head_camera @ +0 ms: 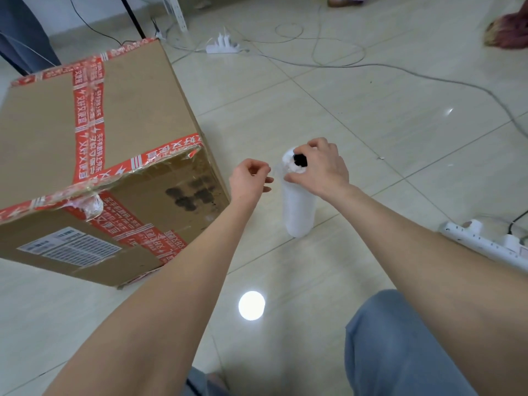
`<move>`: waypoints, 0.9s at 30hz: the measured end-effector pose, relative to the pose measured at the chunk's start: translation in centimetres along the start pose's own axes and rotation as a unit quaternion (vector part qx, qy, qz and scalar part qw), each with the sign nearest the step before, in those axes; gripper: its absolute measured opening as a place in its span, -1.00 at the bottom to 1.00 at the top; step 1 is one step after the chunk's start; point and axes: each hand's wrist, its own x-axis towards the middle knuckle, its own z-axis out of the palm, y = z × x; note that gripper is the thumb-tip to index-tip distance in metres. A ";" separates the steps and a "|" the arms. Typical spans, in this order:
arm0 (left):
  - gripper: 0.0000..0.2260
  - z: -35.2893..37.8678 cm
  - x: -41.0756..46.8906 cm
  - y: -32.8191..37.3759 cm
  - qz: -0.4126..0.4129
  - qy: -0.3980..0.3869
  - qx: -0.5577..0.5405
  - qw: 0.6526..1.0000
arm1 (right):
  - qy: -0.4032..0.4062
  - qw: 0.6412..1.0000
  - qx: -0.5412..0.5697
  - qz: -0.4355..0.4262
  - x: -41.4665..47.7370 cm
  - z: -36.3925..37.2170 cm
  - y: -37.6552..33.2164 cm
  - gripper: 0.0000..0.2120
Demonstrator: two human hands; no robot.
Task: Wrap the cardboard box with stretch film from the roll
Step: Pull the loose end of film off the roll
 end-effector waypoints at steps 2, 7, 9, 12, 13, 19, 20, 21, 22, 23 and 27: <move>-0.60 0.1 -0.3 -0.5 0.041 -0.056 0.060 0.996 | 0.000 0.999 -0.035 -0.021 -0.3 0.3 0.3 -0.40; -0.41 1.6 -0.3 -0.8 0.095 -0.124 0.140 0.978 | 0.000 0.994 -0.095 -0.051 -1.1 1.0 0.9 -0.38; -0.71 1.4 0.3 -0.9 0.095 -0.078 0.187 0.975 | 0.000 0.993 -0.103 -0.050 -1.2 0.9 0.8 -0.39; -0.91 0.0 0.9 -1.3 0.111 -0.074 0.260 0.956 | 0.006 0.992 -0.115 -0.043 -1.5 0.4 0.5 -0.41; -0.91 -0.5 0.9 -1.3 0.123 -0.082 0.280 0.948 | 0.020 0.991 -0.121 -0.051 -1.7 0.2 0.4 -0.43; -0.89 -1.5 -0.1 -1.0 0.137 -0.151 0.300 0.932 | 0.013 0.979 -0.138 -0.152 -2.6 0.2 -1.1 -0.52; -0.91 -1.5 -0.4 -0.9 0.120 -0.166 0.268 0.941 | -0.004 0.977 -0.149 -0.152 -2.7 0.4 -1.2 -0.52; -0.91 -1.5 -0.8 -0.7 0.103 -0.181 0.236 0.949 | -0.016 0.975 -0.162 -0.149 -2.8 0.5 -1.3 -0.54; -0.87 -1.4 -1.1 -0.5 0.093 -0.192 0.212 0.954 | -0.022 0.973 -0.175 -0.149 -2.9 0.5 -1.4 -0.60; -0.84 -1.3 -1.4 -0.4 0.089 -0.198 0.199 0.956 | -0.026 0.970 -0.188 -0.151 -3.0 0.6 -1.4 -0.67; -0.93 -1.1 -1.7 0.0 0.095 -0.201 0.189 0.956 | -0.009 0.965 -0.211 -0.152 -3.1 0.6 -1.0 -0.79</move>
